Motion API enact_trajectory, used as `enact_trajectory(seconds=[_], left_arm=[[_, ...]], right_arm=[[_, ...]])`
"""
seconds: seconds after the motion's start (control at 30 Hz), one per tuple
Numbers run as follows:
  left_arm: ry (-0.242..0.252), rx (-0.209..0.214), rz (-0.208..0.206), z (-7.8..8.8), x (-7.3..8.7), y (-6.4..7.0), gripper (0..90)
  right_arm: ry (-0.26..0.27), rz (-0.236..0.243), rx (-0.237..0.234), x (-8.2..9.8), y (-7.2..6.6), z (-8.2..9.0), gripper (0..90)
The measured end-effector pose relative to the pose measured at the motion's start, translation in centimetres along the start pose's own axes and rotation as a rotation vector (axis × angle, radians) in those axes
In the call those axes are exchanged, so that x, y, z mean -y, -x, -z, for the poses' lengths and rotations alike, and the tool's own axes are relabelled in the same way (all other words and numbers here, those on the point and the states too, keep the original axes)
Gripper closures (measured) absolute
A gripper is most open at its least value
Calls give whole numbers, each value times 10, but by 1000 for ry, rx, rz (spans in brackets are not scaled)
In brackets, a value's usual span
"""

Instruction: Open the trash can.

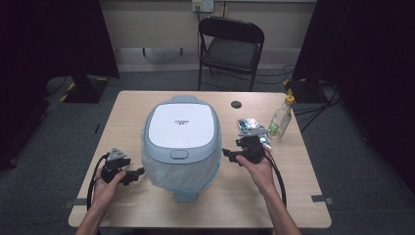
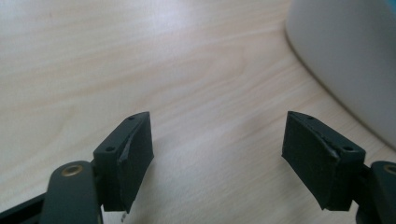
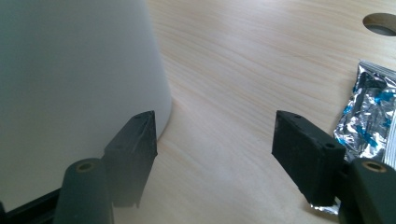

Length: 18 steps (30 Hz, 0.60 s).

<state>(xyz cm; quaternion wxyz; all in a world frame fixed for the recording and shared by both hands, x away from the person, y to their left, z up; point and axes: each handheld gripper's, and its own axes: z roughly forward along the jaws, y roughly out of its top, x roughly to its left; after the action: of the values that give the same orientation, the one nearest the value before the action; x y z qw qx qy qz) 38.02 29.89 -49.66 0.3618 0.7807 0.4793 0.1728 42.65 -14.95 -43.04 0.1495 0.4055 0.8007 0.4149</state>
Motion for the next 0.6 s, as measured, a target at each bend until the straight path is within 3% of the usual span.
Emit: enact_trajectory(seconds=[0.07,0.1,0.17,0.3,0.6], left_arm=[[14,-26,-29,-3,1,0,235],[16,-36,-33,-4,1,0,235],[20,-56,-54,-5,2,2,231],[14,-87,-28,-7,1,3,167],[14,-85,-25,-7,1,3,156]], right_arm=[[13,-26,-10,1,-1,5,297],[19,-23,-32,1,-2,7,295],[11,3,-31,-1,-7,14,293],[35,38,-59,-6,-14,31,295],[144,82,-128,-26,-27,79,241]])
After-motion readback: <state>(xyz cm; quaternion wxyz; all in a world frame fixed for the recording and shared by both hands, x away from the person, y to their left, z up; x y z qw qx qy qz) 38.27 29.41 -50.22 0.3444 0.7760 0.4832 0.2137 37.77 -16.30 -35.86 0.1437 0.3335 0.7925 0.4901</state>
